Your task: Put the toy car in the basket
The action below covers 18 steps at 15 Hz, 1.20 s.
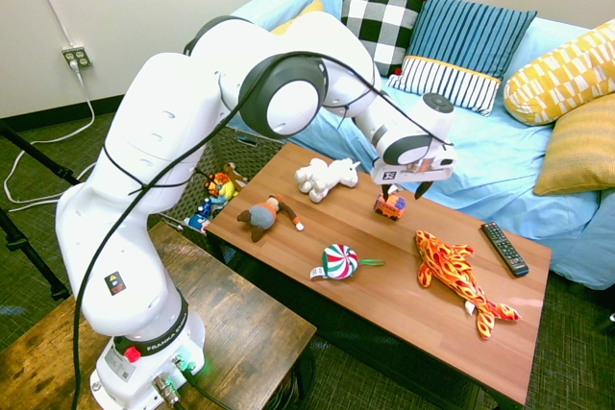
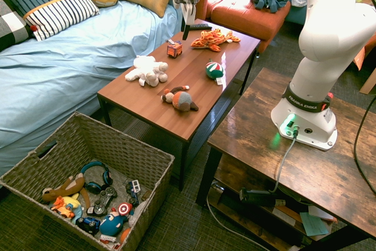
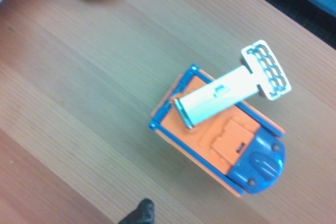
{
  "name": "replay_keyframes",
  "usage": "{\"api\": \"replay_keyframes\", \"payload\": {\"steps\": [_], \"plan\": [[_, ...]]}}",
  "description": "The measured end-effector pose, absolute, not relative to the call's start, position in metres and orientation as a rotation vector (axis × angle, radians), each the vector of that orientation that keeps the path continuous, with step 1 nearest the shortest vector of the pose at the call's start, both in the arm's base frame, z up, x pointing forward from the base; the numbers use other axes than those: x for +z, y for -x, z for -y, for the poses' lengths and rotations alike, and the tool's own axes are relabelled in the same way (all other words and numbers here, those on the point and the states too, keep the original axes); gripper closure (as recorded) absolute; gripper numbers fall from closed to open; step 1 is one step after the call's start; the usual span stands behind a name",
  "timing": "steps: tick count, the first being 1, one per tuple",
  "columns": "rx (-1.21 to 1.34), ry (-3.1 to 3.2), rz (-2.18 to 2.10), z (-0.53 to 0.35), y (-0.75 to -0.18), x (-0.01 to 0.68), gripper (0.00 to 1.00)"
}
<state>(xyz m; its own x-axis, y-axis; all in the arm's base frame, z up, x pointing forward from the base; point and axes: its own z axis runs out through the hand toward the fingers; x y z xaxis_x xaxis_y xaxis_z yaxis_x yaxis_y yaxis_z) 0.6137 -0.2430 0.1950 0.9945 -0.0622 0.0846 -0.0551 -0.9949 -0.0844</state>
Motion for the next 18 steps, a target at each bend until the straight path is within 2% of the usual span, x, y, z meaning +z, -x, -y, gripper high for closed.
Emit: {"api": "replay_keyframes", "payload": {"steps": [6, 14, 15, 18], "plan": [[-0.129, 3.047, 0.127, 0.24, -0.624, 0.153, 0.0], [-0.164, 3.041, 0.288, 0.224, -0.638, 0.136, 0.0], [-0.163, 3.04, 0.301, 0.223, -0.639, 0.134, 1.0], [-0.169, 3.033, 0.316, 0.218, -0.641, 0.133, 1.0]]}}
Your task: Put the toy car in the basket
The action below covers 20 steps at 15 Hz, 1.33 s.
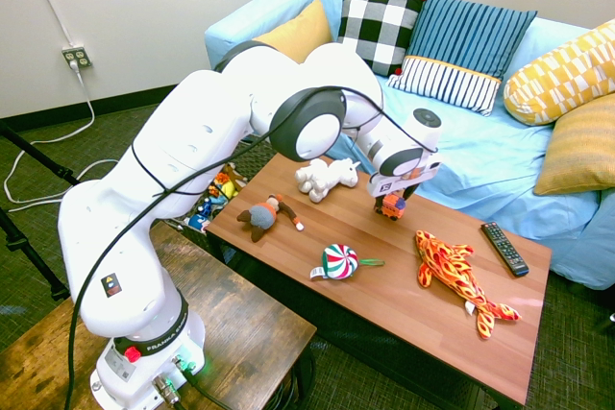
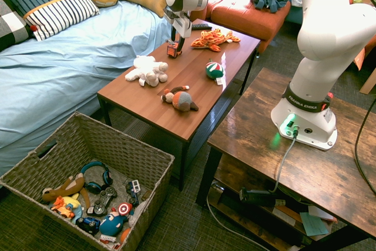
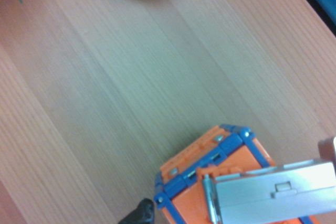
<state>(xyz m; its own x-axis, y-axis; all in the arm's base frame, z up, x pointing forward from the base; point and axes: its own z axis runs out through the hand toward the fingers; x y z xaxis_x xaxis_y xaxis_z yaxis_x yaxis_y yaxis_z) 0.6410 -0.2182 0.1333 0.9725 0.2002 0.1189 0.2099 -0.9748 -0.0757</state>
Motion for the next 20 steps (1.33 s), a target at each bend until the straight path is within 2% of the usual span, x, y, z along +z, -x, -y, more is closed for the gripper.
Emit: {"api": "replay_keyframes", "payload": {"steps": [9, 15, 17, 20], "plan": [[-0.148, 3.029, 0.254, 0.22, -0.637, 0.122, 1.0], [-0.322, 2.931, 0.142, 0.198, -0.639, 0.248, 1.0], [-0.323, 2.92, 0.205, 0.155, -0.628, 0.268, 1.0], [-0.321, 2.917, 0.36, 0.007, -0.612, 0.297, 1.0]]}}
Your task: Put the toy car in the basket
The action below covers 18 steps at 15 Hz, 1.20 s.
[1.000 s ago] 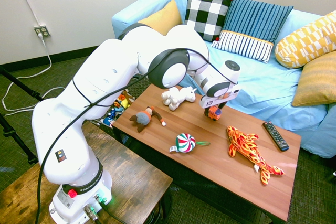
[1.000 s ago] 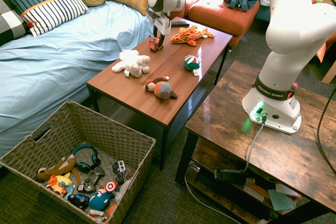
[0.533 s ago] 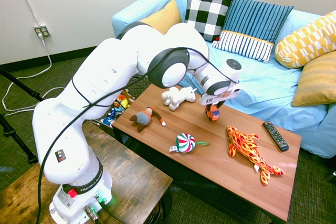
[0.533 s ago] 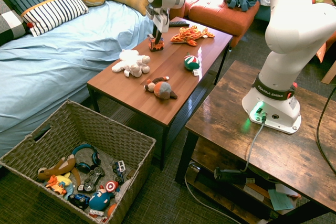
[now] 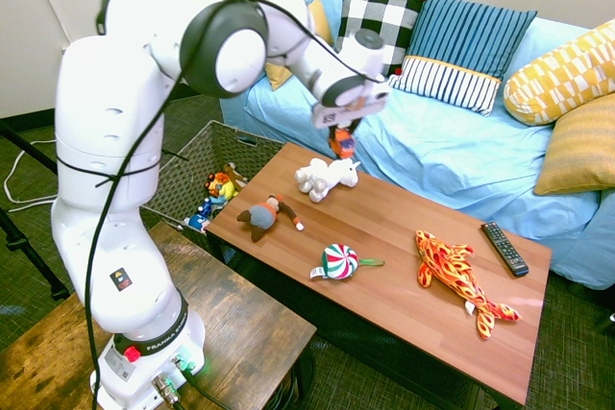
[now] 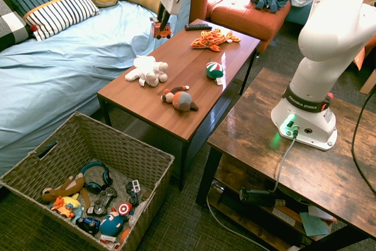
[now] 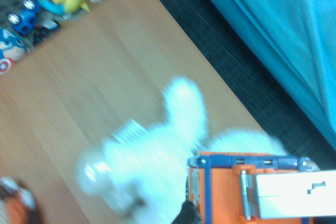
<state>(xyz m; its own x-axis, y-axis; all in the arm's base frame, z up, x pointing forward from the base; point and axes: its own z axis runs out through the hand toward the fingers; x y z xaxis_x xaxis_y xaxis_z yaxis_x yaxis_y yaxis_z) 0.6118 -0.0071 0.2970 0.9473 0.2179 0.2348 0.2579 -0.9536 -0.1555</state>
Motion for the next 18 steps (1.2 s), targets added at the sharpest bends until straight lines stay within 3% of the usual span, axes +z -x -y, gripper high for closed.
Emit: {"api": "replay_keyframes", "payload": {"steps": [2, 5, 9, 10, 18], "plan": [[-0.3, 2.943, 0.461, -0.112, -0.594, 0.294, 1.0], [-0.204, 3.008, 0.518, -0.248, -0.576, 0.235, 1.0], [-0.087, 3.031, 0.532, -0.354, -0.572, 0.131, 1.0], [-0.074, 3.046, 0.522, -0.366, -0.577, 0.114, 0.0], [-0.076, 3.058, 0.488, -0.398, -0.62, 0.097, 0.0]]}}
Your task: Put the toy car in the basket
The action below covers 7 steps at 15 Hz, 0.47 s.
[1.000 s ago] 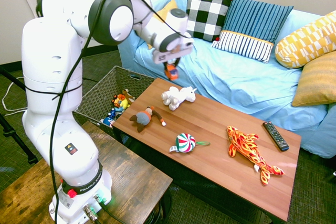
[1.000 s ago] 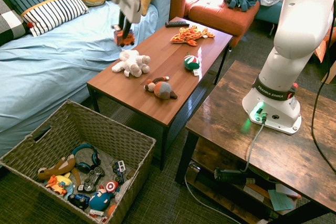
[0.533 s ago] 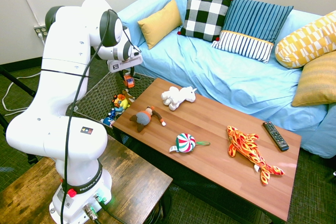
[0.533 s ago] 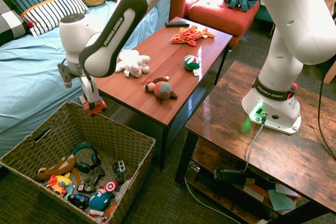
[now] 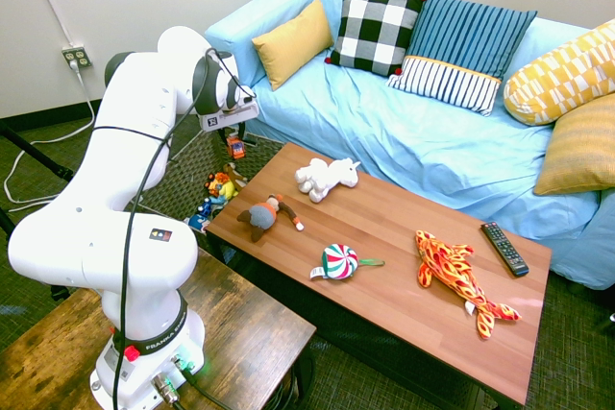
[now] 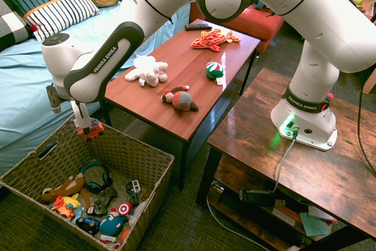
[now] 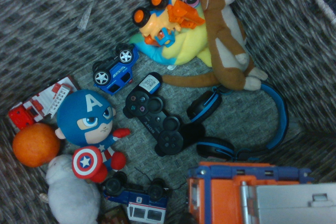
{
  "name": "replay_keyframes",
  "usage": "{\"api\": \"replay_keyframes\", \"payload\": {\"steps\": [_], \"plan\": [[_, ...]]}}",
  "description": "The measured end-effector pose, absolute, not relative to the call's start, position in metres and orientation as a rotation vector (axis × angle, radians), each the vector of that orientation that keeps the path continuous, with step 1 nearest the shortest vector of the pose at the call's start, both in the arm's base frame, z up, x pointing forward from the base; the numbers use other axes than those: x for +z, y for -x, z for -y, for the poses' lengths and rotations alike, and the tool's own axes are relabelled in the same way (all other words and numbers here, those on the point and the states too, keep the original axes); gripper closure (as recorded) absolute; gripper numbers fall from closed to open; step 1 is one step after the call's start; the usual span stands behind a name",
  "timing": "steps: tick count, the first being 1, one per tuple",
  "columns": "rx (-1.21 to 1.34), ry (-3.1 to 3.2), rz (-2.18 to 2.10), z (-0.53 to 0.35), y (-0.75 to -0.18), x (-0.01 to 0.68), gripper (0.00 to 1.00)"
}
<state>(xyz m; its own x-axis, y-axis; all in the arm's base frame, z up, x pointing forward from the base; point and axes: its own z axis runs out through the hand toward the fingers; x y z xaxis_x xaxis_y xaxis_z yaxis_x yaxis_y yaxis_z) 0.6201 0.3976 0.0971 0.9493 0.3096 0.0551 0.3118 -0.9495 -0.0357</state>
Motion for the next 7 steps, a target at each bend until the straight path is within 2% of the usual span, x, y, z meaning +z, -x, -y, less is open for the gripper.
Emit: {"api": "replay_keyframes", "payload": {"steps": [3, 7], "plan": [[-0.136, 3.067, 0.439, -0.374, -0.635, 0.109, 0.0], [-0.338, 3.061, 0.186, -0.239, -0.689, 0.19, 0.0]]}}
